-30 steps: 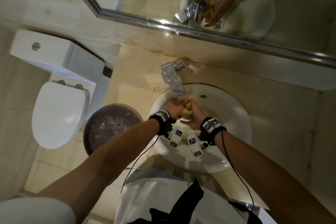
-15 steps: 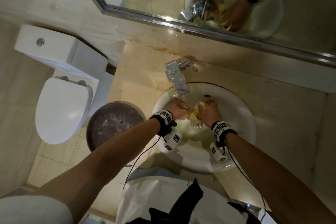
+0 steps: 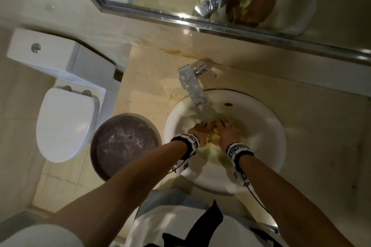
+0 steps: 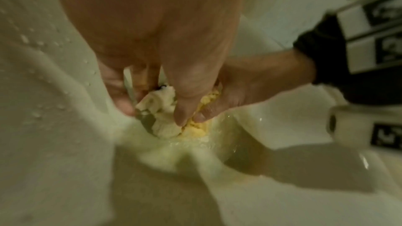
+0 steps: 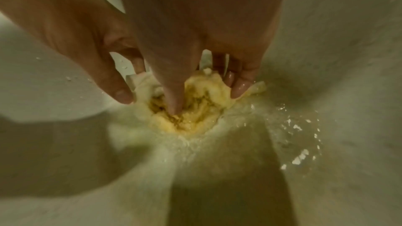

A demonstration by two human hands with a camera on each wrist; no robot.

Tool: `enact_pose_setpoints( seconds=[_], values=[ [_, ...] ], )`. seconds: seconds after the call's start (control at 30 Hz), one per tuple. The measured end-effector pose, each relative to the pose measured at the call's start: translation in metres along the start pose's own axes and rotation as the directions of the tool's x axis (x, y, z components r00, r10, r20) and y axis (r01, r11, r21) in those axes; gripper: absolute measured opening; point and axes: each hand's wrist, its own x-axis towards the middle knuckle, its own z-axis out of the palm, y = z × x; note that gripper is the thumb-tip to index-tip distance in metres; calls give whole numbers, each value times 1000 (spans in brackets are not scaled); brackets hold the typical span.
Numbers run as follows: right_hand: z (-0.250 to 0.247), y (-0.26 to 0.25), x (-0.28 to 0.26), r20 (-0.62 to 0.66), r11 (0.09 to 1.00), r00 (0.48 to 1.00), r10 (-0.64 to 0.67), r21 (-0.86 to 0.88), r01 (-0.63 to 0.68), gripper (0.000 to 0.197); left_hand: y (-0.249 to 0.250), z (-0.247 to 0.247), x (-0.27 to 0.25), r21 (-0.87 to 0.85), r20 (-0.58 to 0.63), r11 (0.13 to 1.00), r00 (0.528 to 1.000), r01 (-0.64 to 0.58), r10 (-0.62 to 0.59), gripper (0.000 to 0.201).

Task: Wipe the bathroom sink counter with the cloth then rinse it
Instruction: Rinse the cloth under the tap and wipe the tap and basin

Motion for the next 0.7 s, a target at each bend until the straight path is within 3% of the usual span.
enact_pose_setpoints(
  seconds=[0.13,0.2,0.3,0.37,0.47,0.57,0.63,0.7],
  values=[
    [4,3,10,84,969,996,43,240,-62,81,-3,11,0,9,-30,999,999,42,-42,77],
    [4,7,7,117,954,993,33,291,-66,81,-4,12,-6,65,-56,998,998,10,-6,66],
    [0,18,-4,73,970,997,-32,241,13,51,-8,4,-16,116,-116,993,993,2,12,63],
    [-16,25,-13,-49,983,996,-77,164,84,37,-8,-7,-23,110,-181,994,982,-26,46,57],
    [-36,35,-23,-189,980,962,-199,-20,199,50,-4,-22,-31,232,-231,960,950,-154,208,40],
    [-43,37,-31,-291,958,912,-287,-70,279,59,-5,-29,-36,248,-241,936,920,-249,308,40],
    [-42,38,-32,-339,969,909,-241,-28,247,60,-8,-25,-36,261,-190,932,933,-252,306,48],
    [-38,36,-32,-304,983,938,-169,20,183,64,-14,-15,-30,322,-120,929,965,-184,233,64]
  ],
)
